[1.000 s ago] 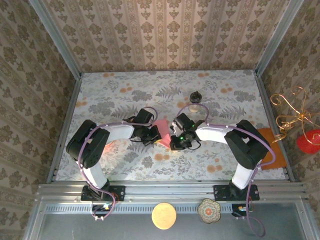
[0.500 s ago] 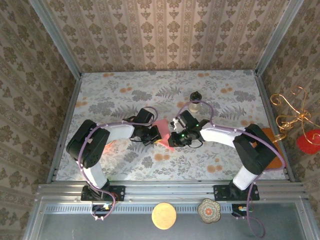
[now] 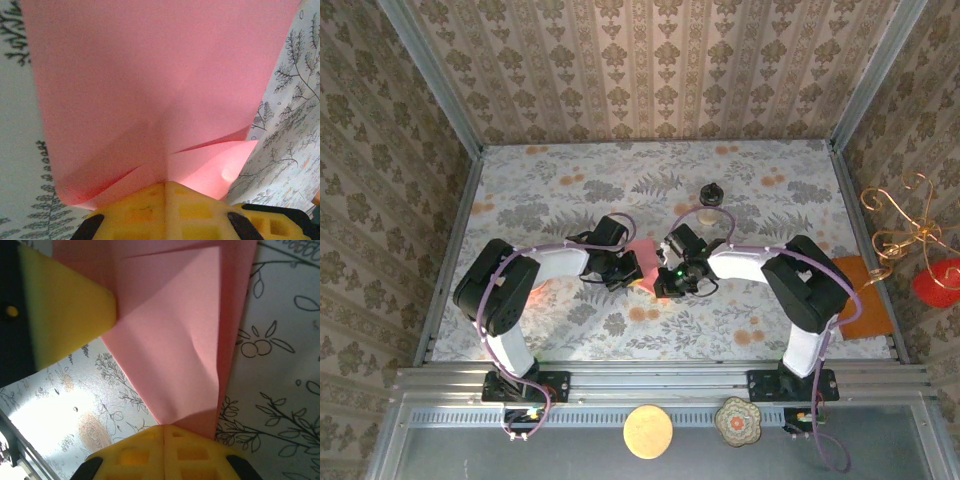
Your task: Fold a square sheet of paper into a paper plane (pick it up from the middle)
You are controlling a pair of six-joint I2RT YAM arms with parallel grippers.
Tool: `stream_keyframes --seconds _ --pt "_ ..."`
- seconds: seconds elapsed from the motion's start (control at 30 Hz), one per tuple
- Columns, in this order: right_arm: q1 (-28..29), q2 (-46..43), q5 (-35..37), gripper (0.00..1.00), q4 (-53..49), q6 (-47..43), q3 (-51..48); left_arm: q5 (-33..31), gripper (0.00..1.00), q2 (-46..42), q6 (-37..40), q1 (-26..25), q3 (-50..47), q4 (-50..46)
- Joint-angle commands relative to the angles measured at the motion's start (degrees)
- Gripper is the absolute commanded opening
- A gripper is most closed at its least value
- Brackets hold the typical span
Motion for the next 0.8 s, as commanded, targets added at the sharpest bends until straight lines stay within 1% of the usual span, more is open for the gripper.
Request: stream_keyframes --seconds 0.0,0.13,0.3,0.4,0.47,0.6,0.77 --pt "0.34 1.44 1.75 0.08 -3.04 -0.94 0.27 -2.61 0.08 -0.50 3.42 -0.51 1.47 -4.34" --pt "0.34 2.55 3.09 0.07 -3.71 -0.88 -0.27 -2.71 0.08 -3.00 5.71 -1.23 2.46 -4.20" --pt "0.34 3.26 2.40 0.06 -2.72 0.33 -1.33 0.20 0.08 -4.29 4.52 -2.24 -1.11 3.04" --pt "0.26 3.37 1.97 0.05 -2.12 0.89 -1.76 2.23 0.08 -3.34 3.23 -3.33 -2.72 7.44" --pt "0.25 3.52 1.77 0.05 -2.00 1.31 -1.85 2.81 0.08 -2.34 3.04 -4.21 -2.77 8.66" --pt "0.25 3.59 1.65 0.05 -1.93 1.90 -2.20 2.32 0.08 -1.18 3.28 -5.43 -3.20 9.44" --pt "0.08 3.61 2.65 0.05 -2.86 2.53 -3.21 -0.17 0.08 -1.00 4.77 -4.95 -4.74 8.72"
